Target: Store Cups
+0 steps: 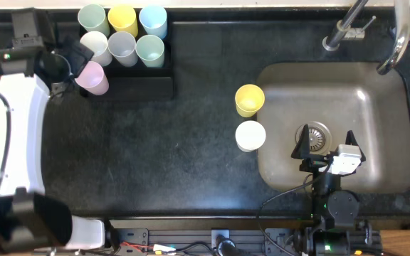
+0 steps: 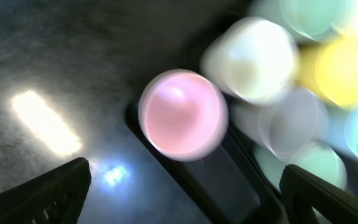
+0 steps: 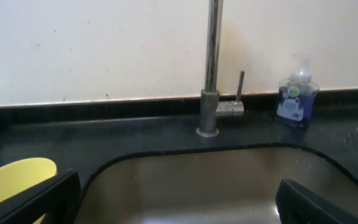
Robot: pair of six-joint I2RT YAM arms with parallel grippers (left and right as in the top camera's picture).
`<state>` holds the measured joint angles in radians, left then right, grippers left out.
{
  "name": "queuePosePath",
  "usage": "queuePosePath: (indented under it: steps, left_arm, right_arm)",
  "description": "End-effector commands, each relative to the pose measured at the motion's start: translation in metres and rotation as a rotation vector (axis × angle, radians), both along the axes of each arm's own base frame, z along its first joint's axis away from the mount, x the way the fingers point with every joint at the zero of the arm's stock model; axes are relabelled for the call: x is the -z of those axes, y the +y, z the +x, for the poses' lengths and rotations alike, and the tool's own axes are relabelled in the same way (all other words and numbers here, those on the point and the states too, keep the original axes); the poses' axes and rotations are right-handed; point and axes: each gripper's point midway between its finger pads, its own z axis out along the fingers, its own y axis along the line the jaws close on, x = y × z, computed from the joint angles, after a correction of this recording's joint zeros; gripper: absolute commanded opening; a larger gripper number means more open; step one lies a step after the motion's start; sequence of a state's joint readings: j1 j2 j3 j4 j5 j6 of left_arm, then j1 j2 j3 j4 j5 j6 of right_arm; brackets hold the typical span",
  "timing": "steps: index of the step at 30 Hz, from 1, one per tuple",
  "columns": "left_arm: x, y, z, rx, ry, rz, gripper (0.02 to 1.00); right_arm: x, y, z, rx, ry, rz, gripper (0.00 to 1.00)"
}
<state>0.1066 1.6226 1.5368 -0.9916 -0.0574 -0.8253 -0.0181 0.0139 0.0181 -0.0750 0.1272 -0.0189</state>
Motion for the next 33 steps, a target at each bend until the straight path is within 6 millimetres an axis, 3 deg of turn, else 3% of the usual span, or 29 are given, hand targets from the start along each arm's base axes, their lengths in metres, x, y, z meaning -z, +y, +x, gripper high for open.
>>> queuePosePath:
  steps: [1, 5, 9, 13, 16, 22, 33]
  left_arm:
    - [-0.022, -0.069, 0.008, 0.287, -0.051, 0.052, 1.0]
    - [-0.015, -0.155, 0.006, 0.487, -0.064, 0.046, 1.0]
    - [0.005, -0.252, -0.011, 0.67, -0.052, 0.016, 1.0]
    - [0.023, -0.322, -0.034, 0.821, -0.017, 0.016, 1.0]
    - [0.024, -0.357, -0.044, 0.9, -0.016, 0.019, 1.0]
    - [0.033, -0.378, -0.06, 0.961, 0.067, 0.043, 1.0]
    - [0.065, -0.377, -0.069, 0.961, 0.19, 0.04, 1.0]
  right_arm:
    - [0.003, 0.0, 0.0, -0.004, -0.001, 0.0, 0.996]
    - [0.003, 0.0, 0.0, -0.004, -0.001, 0.0, 0.998]
    - [0.003, 0.0, 0.0, -0.004, -0.001, 0.0, 0.998]
    - [0.003, 0.0, 0.0, -0.004, -0.001, 0.0, 0.996]
    - [0.003, 0.0, 0.0, -0.004, -0.001, 0.0, 0.998]
    - [0.003, 0.0, 0.0, -0.004, -0.001, 0.0, 0.996]
    - [0.003, 0.0, 0.0, -0.004, -0.001, 0.0, 0.998]
